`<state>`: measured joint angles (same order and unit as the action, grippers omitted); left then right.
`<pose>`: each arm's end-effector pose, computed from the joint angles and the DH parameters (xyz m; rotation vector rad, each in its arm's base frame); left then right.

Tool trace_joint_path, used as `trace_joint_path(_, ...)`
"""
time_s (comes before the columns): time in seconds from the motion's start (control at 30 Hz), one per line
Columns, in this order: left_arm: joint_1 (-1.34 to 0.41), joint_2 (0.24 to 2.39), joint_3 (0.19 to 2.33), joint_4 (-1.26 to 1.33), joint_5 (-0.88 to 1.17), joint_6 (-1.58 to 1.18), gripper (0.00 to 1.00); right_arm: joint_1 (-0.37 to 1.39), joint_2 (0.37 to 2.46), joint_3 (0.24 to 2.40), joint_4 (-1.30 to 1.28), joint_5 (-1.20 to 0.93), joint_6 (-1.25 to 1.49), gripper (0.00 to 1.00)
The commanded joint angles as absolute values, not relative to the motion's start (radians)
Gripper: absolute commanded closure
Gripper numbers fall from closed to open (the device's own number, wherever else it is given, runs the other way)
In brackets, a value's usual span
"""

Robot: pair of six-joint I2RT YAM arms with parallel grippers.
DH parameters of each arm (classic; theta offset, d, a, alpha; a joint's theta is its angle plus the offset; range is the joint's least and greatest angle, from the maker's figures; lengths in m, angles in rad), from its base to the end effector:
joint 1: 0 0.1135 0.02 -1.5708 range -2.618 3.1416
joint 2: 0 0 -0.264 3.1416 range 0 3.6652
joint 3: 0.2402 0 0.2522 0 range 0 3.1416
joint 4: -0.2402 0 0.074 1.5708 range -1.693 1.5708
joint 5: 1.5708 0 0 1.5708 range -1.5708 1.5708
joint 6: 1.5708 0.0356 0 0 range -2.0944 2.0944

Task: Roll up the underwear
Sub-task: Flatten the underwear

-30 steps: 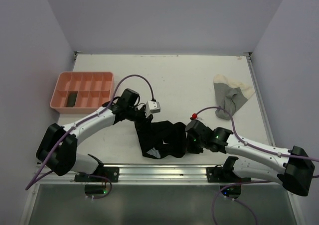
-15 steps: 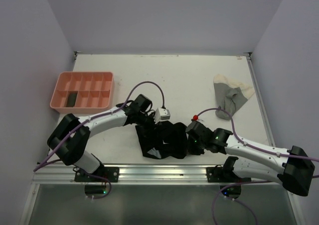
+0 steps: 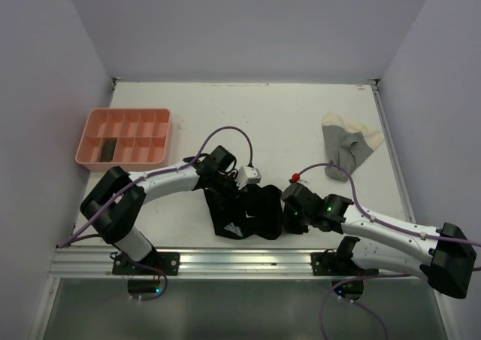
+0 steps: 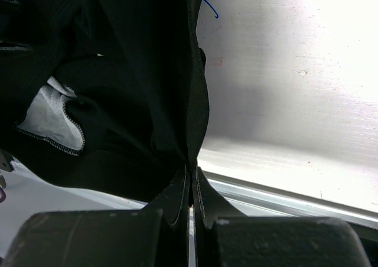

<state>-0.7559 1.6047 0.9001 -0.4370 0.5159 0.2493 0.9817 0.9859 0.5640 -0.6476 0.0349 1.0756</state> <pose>0.2049 -0.2173 0.1689 1.4549 2.3204 -0.8477 0.0982 0.1448 0.1919 0.1437 2.7909 0.5877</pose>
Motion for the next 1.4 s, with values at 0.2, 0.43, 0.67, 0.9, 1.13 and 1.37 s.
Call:
trace_joint_path(0.2, -0.759, 1.629, 0.966, -0.494, 0.575, 0.213, 0.79, 0.988, 0.974, 0.555, -0.666, 0.052, 1.091, 1.00)
trace_joint_path(0.43, -0.759, 1.632, 0.963, -0.506, 0.516, 0.193, 0.69, 0.988, 0.960, 0.557, -0.673, 0.055, 1.091, 1.00)
trace_joint_path(0.67, -0.759, 1.635, 0.953, -0.515, 0.548, 0.192, 0.72, 0.988, 0.963, 0.558, -0.673, 0.057, 1.089, 1.00)
trace_joint_path(0.9, -0.752, 1.611, 0.946, -0.499, 0.466, 0.178, 0.58, 0.988, 0.954, 0.555, -0.678, 0.055, 1.091, 1.00)
trace_joint_path(1.13, -0.746, 1.592, 0.959, -0.514, 0.454, 0.184, 0.52, 0.988, 0.962, 0.560, -0.673, 0.052, 1.085, 1.00)
trace_joint_path(1.37, -0.747, 1.615, 0.960, -0.529, 0.592, 0.192, 0.68, 0.988, 0.963, 0.558, -0.673, 0.057, 1.088, 1.00)
